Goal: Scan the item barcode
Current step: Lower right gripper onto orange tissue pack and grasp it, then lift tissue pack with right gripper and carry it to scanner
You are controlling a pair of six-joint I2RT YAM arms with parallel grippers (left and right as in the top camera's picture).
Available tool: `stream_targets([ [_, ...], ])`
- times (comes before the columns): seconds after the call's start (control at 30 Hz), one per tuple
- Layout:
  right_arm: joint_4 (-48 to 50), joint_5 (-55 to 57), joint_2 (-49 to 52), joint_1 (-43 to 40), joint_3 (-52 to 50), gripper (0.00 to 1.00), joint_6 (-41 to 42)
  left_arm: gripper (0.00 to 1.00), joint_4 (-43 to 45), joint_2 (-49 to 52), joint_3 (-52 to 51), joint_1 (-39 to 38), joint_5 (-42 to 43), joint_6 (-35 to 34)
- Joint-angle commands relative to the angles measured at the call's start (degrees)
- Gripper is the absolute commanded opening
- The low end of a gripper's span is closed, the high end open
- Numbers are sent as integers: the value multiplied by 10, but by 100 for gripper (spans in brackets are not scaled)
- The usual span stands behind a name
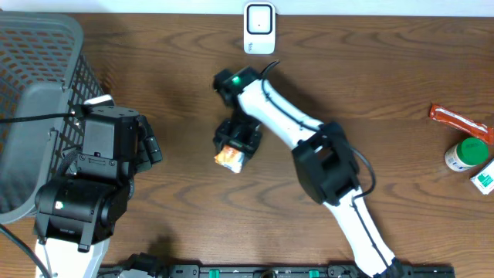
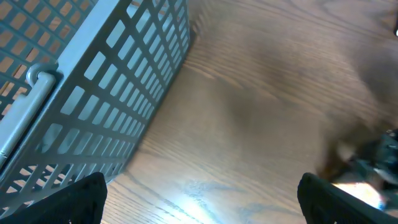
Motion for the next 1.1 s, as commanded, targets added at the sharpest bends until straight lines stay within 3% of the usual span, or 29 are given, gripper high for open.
stream_targets([
  [0.0,-45,-88,-39,-29,-1,66,-185,98,-2,0,5,0,-2,-6],
  [0.17,-153,-95,-39,-61,-2,66,-310,98,-2,0,5,0,-2,-6],
  [0.23,-153,-128,-40,-68,-4,65,-363,98,-2,0,5,0,-2,-6],
  [0.8,-153,-177,-40,-73,-4,68,-397,98,-2,0,5,0,-2,-6],
  [1.07,-98,-163,-40,-75,-4,61,-438,98,-2,0,5,0,-2,-5],
])
